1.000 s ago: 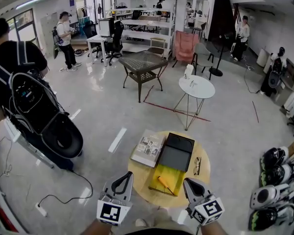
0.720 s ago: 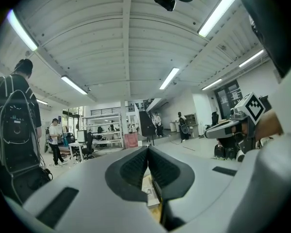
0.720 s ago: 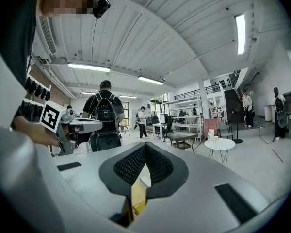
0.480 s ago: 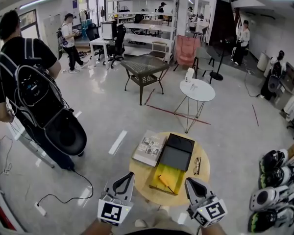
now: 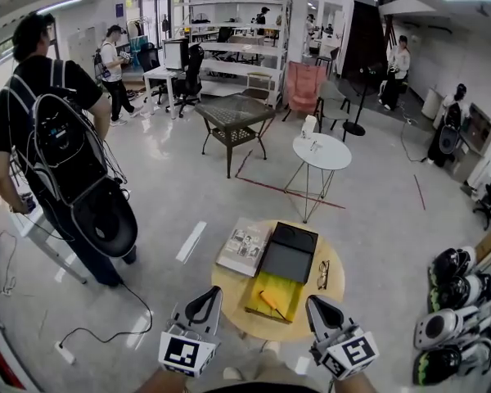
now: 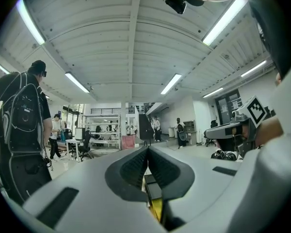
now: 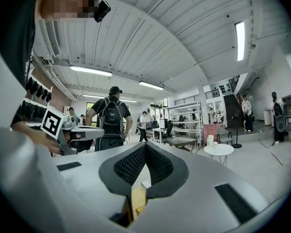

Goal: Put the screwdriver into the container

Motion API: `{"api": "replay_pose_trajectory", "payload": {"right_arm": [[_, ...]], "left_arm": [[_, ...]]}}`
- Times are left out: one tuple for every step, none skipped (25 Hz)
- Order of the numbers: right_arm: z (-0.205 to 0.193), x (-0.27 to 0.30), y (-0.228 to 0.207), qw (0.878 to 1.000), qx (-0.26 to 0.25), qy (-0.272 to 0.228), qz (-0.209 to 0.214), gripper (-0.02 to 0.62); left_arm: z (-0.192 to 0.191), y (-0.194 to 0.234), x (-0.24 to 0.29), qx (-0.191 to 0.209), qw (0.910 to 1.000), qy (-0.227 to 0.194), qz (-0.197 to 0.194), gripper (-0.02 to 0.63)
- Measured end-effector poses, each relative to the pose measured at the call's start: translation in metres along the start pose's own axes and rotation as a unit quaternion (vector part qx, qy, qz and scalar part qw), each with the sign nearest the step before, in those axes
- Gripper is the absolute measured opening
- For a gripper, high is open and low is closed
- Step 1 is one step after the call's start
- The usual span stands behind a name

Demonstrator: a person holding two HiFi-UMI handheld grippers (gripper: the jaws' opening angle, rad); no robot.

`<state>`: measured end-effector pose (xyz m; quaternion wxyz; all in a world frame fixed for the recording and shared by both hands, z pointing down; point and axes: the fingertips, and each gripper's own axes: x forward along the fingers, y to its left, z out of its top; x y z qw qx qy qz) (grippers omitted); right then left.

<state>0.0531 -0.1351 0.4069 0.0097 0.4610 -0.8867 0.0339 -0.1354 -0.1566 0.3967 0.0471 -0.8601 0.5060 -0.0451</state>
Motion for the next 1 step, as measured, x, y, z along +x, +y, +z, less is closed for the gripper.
{"api": "replay_pose_trajectory", "payload": {"right_arm": [[0.0051,-0.0025,-0.0029,1.0,0.001,-0.001,-0.001,0.012]], "left_arm": [[0.0053,-0.0015,0.0024,-0.002,1.0,-0.002,0.0,0.017]]}}
